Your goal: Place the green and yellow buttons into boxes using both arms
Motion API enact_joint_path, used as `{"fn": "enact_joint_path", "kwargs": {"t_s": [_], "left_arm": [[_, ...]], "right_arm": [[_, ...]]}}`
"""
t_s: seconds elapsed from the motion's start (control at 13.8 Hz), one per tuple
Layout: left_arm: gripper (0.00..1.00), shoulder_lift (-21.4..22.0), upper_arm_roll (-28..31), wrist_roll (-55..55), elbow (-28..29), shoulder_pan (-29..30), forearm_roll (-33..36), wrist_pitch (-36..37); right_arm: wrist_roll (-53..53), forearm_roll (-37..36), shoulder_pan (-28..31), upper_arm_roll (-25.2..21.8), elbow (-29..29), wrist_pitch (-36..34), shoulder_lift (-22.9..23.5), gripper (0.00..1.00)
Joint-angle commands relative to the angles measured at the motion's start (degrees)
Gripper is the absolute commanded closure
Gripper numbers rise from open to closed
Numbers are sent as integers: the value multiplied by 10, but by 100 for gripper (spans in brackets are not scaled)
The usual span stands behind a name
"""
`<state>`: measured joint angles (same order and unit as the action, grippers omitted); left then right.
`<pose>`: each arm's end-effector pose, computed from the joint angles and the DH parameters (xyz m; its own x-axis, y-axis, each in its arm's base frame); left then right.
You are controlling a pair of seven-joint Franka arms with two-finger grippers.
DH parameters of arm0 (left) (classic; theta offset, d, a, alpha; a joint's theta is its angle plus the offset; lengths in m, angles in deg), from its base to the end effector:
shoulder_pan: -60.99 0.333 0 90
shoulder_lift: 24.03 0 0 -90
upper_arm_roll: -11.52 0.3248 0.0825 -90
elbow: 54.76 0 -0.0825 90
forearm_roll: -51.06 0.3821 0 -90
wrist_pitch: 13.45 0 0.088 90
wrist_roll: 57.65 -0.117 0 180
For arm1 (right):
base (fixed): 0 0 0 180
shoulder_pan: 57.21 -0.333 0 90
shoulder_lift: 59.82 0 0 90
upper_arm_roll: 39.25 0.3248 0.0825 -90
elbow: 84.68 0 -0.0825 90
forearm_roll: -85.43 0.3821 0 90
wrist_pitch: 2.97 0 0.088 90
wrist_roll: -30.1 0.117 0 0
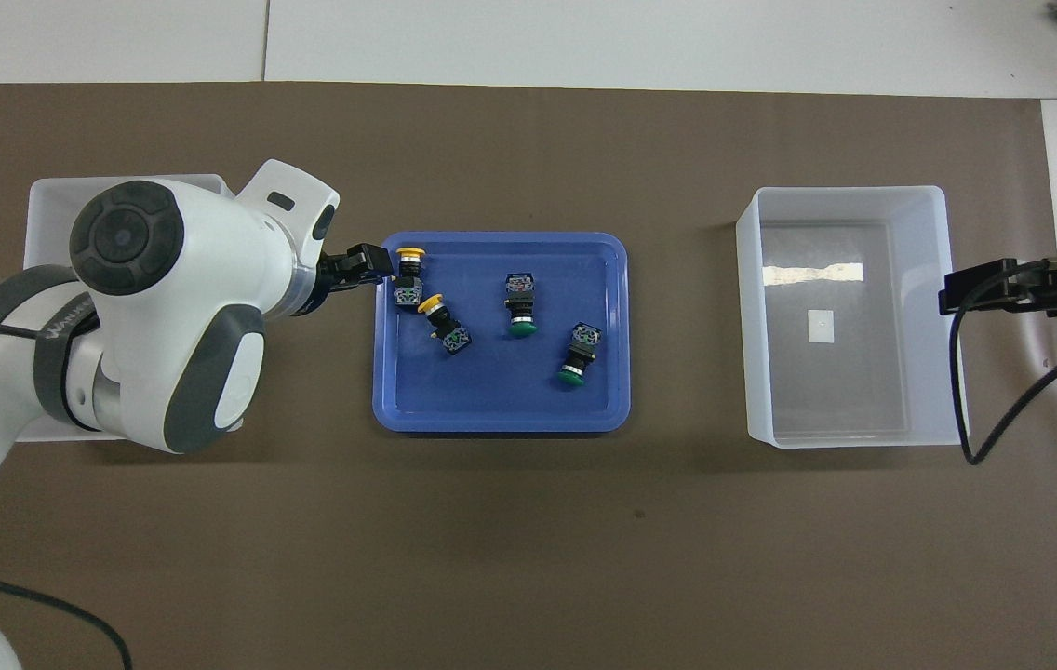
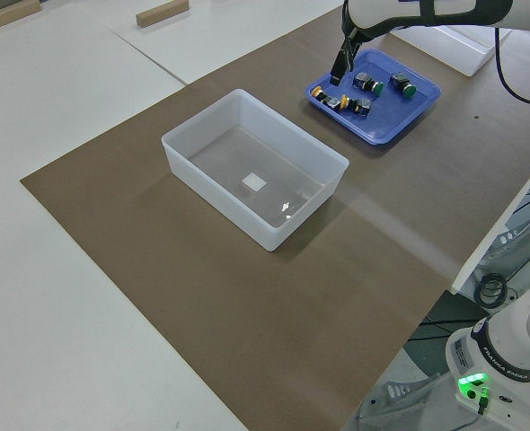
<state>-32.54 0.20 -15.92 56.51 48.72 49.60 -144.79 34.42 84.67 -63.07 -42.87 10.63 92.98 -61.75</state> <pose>0.5619 -0.2417 0.4286 0.9340 0.3376 0.1170 0.3156 -0.9330 0.1729 0.5506 0.0196 0.6073 0.9984 -0.0350 0.0455 -0.0354 -0.9993 0.0077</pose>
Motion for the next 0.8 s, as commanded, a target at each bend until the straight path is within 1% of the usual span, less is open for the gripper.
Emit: {"fn": "enact_joint_path", "kwargs": {"t_s": [0.0,0.15,0.29,0.44,0.58,0.73], "left_arm": [[0,-29,10,141,18,-43,-7,-73],[0,-58,10,222,18,-57,-7,-118],[0,-85,10,266,18,-74,-7,-134],[0,-113,11,308,18,-82,-7,-170],[0,-121,11,319,21,-82,-7,-178],[0,-124,10,322,42,-86,-7,-195]], "right_arm": [[37,-13,-20,3,20,41,17,0],[70,-11,-35,4,23,69,39,0],[131,-11,-66,4,23,105,76,0],[192,-11,-94,4,23,142,115,0],[265,-7,-124,4,24,185,151,0],[355,-3,-149,5,34,229,177,0]]}}
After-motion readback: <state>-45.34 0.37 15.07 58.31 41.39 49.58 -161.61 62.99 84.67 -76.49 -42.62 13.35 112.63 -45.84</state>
